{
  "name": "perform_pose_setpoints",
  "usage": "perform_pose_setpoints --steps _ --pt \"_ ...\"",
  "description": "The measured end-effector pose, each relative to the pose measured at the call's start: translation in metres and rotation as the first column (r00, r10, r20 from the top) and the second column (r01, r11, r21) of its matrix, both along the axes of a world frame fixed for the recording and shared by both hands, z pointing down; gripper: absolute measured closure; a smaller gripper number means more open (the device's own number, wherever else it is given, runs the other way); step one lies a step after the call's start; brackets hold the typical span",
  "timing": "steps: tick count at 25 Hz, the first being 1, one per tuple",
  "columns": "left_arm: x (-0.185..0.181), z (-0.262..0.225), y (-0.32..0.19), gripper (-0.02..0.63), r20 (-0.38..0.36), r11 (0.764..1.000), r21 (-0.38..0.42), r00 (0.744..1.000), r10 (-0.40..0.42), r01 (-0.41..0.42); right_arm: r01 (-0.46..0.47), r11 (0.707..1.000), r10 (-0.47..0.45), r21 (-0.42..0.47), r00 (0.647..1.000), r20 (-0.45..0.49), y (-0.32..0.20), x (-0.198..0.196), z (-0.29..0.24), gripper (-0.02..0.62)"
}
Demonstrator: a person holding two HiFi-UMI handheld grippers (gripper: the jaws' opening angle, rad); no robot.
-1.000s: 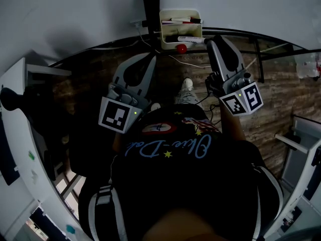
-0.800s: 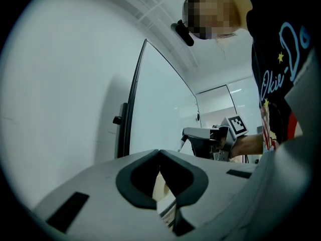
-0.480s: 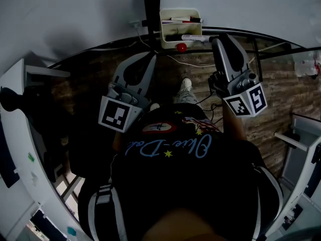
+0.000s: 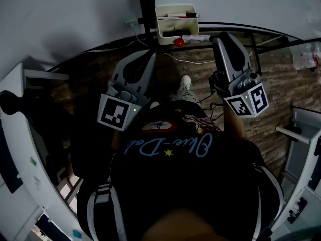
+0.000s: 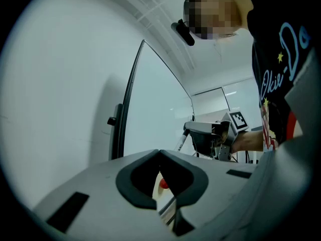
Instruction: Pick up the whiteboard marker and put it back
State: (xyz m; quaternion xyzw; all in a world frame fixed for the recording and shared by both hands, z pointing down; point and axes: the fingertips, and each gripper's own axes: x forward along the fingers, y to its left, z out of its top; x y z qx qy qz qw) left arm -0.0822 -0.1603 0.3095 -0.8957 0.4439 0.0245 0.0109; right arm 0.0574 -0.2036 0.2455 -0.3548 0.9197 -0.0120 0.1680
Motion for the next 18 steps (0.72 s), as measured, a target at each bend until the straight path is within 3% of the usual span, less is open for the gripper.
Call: perform_pose_setpoints --steps 18 --pt "0.012 -0.005 0.003 0.609 -0.010 0.998 0.013 0.998 0.056 -0.056 -0.040 0.999 0.040 -0.013 0.999 -0.003 0.014 0.011 0.002 0.514"
